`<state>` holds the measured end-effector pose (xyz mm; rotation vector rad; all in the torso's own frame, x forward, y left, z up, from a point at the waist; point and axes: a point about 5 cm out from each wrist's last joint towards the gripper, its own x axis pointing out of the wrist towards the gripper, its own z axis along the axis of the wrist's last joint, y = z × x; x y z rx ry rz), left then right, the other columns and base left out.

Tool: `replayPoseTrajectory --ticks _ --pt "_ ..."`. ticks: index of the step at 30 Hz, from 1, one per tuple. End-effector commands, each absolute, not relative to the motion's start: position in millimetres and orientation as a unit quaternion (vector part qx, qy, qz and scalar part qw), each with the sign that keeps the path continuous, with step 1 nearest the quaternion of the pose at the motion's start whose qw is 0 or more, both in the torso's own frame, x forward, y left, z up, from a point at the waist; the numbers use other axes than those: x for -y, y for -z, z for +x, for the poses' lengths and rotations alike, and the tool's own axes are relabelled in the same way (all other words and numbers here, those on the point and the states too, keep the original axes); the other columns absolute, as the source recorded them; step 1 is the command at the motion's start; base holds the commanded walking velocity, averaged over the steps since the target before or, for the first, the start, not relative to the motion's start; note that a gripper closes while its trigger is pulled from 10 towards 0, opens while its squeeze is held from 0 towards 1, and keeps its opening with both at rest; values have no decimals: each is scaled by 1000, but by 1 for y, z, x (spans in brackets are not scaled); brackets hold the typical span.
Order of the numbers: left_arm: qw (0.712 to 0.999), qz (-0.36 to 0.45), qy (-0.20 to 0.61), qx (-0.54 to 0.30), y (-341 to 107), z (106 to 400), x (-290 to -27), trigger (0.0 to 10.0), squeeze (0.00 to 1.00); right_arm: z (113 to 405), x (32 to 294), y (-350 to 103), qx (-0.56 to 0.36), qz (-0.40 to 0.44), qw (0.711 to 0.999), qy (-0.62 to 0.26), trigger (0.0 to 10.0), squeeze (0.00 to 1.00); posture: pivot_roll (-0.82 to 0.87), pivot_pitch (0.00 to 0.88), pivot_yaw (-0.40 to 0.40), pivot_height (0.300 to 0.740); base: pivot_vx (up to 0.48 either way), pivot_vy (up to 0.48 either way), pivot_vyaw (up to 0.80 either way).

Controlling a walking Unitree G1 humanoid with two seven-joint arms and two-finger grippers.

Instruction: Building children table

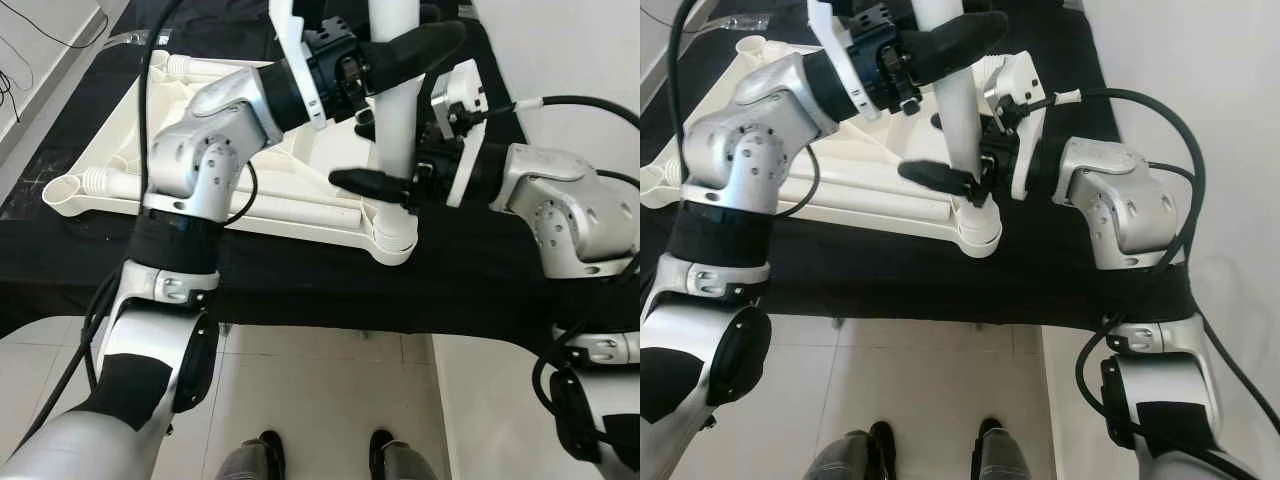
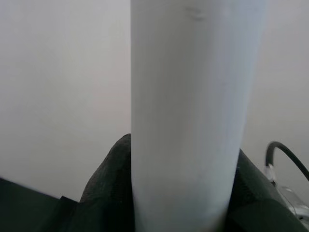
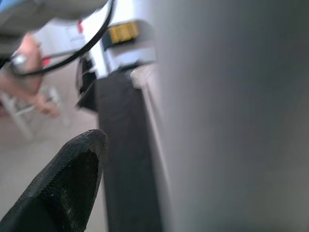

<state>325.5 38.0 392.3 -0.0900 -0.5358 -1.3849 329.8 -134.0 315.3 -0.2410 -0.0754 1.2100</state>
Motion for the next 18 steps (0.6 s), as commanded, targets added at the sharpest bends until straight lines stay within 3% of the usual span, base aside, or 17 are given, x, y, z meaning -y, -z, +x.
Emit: replayPoseTrajectory --ticks 1,2,3,18 --pt "701 -33 680 213 -384 318 -9 0 0 323 104 -297 3 -112 767 -632 6941 0 -6 262 73 740 0 0 0" --pt "698 -32 682 214 -386 318 -5 0 0 324 100 -292 -10 -111 760 -641 2118 0 -6 263 74 740 0 0 0" --pt "695 -33 685 214 -387 318 -3 0 0 323 99 -290 -14 -110 753 -649 0 0 -5 263 74 740 0 0 0" --pt "682 -26 693 232 -423 319 27 0 0 326 83 -268 -50 -108 730 -673 0 0 -3 250 78 740 0 0 0"
